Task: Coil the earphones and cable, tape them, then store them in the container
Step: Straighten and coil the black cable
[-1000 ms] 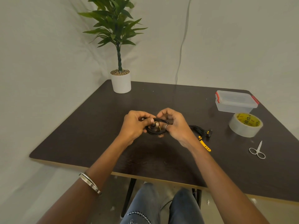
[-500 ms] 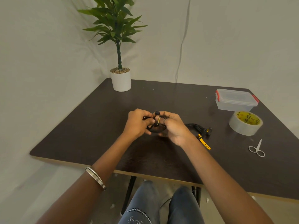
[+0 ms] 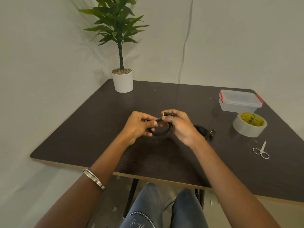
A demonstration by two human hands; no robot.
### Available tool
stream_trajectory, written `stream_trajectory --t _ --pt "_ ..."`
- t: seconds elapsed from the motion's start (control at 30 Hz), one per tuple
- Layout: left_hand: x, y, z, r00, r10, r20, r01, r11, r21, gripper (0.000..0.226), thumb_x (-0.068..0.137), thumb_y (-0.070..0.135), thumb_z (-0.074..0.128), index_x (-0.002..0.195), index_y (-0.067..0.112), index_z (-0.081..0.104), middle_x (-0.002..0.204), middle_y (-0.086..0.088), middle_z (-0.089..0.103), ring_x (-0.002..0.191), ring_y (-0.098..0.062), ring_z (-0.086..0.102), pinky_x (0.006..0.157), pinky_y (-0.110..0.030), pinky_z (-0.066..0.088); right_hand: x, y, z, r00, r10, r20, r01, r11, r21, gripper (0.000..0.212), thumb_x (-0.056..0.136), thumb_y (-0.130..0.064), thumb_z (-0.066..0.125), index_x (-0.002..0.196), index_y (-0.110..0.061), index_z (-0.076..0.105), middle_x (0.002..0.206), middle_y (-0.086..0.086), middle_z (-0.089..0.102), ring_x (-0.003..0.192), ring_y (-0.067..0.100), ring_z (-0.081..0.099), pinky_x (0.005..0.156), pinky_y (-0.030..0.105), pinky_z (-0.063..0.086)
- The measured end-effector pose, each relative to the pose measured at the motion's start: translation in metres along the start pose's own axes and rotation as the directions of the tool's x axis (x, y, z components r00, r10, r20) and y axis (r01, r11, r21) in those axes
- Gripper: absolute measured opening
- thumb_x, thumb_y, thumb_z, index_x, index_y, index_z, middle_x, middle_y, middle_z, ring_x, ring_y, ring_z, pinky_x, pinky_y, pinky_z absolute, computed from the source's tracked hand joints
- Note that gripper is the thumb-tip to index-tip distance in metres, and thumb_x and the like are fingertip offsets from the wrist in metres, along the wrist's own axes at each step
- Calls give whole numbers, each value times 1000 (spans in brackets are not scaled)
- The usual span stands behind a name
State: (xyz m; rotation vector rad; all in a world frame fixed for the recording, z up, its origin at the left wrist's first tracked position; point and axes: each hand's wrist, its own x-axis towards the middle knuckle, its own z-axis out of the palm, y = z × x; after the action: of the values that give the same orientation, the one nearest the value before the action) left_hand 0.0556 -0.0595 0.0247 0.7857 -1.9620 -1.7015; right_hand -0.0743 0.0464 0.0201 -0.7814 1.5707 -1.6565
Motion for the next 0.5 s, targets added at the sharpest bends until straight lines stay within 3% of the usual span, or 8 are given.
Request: stream_trajectory --t 0.07,0.17,0.27,0.33,0.43,0.5 --pt "2 -1 -3 1000 9 -21 -8 999 32 12 87 5 66 98 3 71 77 -8 71 60 -10 61 49 -23 50 0 -3 -5 987 148 63 -158 961 226 22 89 1 54 103 -14 64 89 7 68 66 18 67 61 31 48" --pt "6 -1 -9 1000 -30 -8 30 997 71 9 88 8 65 94 8 73 76 -5 72 56 -5 61 51 -21 43 -1 -2 -14 983 127 136 -154 965 214 38 88 5 55 116 -19 63 100 10 71 77 23 69 65 35 51" --pt "9 -3 -12 996 -85 36 83 994 75 8 89 9 65 89 7 73 75 -6 71 57 -8 61 54 -23 47 0 4 -22 985 -12 171 7 999 32 49 86 12 58 117 -25 65 99 9 70 84 19 67 63 35 53" --pt "12 -7 -15 997 -58 55 48 985 165 9 89 10 65 90 6 73 76 -8 71 61 -10 61 54 -24 49 2 8 -24 976 -95 196 126 980 -151 44 83 14 60 107 -21 71 93 8 68 79 14 63 61 28 52" --pt "18 -12 -20 996 36 87 -67 920 386 10 87 10 67 93 9 75 79 -4 72 67 -8 61 54 -20 50 6 12 -24 967 -117 226 196 909 -369 31 81 14 63 90 -14 73 83 8 66 71 9 62 66 20 51" --pt "22 -15 -22 988 86 130 -140 856 497 13 87 10 67 97 13 75 83 1 70 72 -7 61 58 -18 51 11 17 -23 952 -195 237 295 792 -534 32 80 13 64 85 -17 72 87 2 68 79 7 65 73 18 50"
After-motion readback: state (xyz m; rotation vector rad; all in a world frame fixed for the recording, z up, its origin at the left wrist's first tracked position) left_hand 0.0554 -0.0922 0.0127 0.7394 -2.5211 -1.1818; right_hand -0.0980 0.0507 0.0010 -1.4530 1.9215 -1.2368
